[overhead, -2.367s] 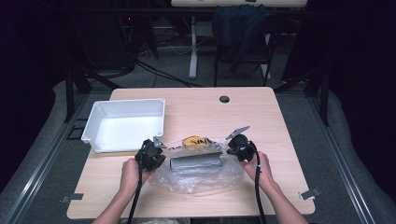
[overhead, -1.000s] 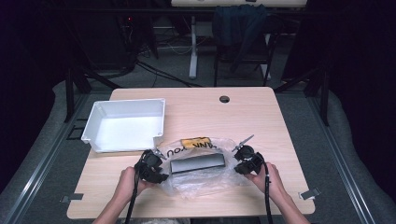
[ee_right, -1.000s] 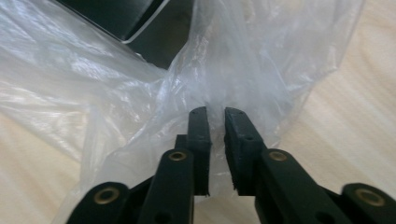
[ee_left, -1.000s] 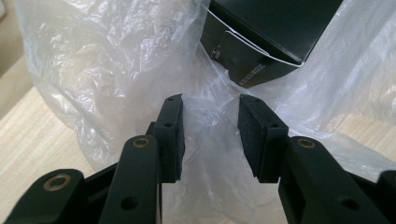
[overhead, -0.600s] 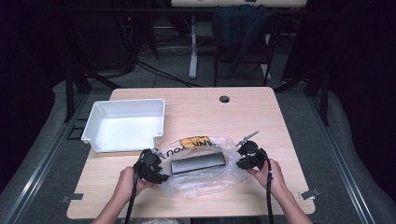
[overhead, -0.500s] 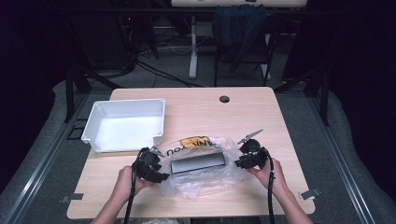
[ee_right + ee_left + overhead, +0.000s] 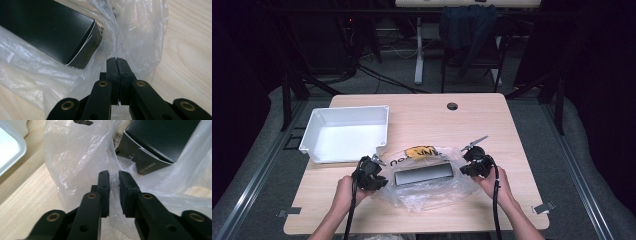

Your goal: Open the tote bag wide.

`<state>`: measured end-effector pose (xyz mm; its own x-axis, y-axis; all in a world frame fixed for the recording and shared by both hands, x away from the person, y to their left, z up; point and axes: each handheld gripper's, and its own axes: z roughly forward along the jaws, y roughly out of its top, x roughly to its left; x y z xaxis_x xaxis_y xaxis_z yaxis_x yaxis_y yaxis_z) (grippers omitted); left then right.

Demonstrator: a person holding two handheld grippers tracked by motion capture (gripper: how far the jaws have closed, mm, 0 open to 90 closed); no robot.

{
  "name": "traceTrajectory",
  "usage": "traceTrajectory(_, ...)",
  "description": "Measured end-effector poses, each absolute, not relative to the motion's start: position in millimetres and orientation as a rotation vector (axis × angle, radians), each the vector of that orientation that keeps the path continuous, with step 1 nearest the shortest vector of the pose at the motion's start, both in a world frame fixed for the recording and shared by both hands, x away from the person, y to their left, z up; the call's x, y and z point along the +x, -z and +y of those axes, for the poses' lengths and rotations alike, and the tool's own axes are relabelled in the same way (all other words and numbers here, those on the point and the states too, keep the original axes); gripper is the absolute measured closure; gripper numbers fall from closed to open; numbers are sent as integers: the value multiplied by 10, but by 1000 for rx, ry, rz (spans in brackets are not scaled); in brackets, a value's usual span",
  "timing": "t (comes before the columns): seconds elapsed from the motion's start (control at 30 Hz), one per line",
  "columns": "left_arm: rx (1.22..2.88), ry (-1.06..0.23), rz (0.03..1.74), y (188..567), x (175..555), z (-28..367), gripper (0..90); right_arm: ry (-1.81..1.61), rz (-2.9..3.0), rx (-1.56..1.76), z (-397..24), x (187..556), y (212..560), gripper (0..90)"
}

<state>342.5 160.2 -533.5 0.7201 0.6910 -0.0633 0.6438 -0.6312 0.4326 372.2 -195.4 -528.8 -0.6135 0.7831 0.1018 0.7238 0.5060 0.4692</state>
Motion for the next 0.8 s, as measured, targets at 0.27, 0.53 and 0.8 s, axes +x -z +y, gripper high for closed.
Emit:
traceTrajectory(0.27,2482,-159,1068,5337,3469,1657,855,-719,2597,1294,-1954,3779,5301,893)
traceTrajectory(0.53,2459,-164,1090,5303,3470,1737,841,-755,2614,1262,-1930,3747,5261,827)
traceTrajectory(0.8,2367,-153,1081,5128,3449,1827,436,-912,2571,1264,-2028,3689,5074,490)
